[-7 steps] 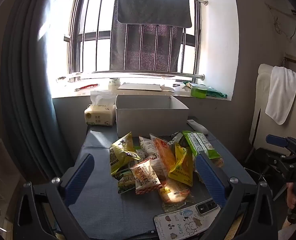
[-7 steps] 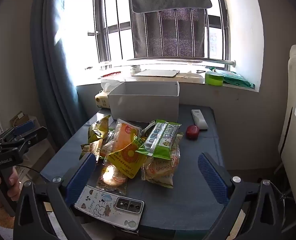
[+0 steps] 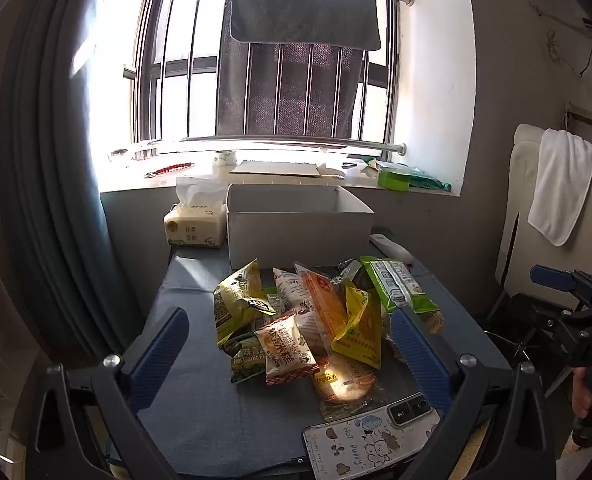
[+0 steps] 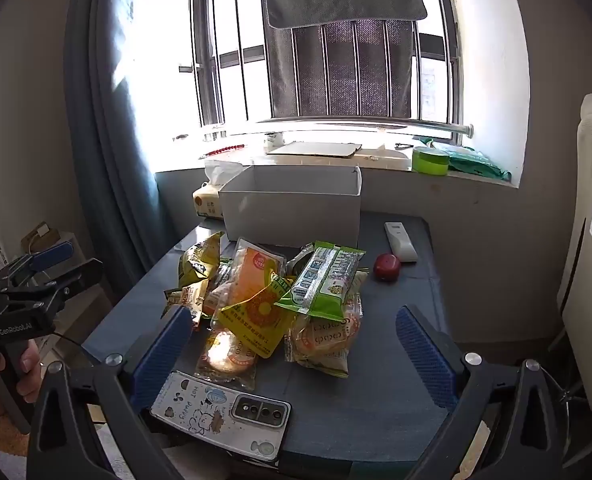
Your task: Organize snacks
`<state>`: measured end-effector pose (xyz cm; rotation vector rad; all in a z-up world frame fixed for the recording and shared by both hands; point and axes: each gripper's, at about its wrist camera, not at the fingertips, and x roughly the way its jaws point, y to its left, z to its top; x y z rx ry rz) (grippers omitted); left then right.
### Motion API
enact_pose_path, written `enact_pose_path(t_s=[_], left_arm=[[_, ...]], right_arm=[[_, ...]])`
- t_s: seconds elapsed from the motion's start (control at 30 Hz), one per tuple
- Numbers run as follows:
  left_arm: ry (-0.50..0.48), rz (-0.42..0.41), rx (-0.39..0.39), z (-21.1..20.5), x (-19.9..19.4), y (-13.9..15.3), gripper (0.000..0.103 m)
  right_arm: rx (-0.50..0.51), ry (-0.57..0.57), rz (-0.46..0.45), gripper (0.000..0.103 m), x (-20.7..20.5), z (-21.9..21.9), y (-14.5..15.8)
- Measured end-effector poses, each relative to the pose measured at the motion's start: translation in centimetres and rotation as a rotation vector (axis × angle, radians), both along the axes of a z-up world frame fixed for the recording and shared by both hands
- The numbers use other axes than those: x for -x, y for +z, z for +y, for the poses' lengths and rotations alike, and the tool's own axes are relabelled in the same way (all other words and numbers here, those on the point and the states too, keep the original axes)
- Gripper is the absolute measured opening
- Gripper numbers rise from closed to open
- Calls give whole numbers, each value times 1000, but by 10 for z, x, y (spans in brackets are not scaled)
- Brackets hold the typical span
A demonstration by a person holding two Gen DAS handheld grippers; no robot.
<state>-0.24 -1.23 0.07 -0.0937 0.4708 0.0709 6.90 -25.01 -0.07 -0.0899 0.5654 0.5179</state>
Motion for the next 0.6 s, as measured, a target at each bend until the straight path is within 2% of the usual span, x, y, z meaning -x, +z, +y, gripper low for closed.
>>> enact_pose_path(t_s=[0.6], left_arm=[[-10, 12, -4, -2, 4, -7, 103]], right_arm=[[-6, 19, 25, 103, 1, -3, -1]])
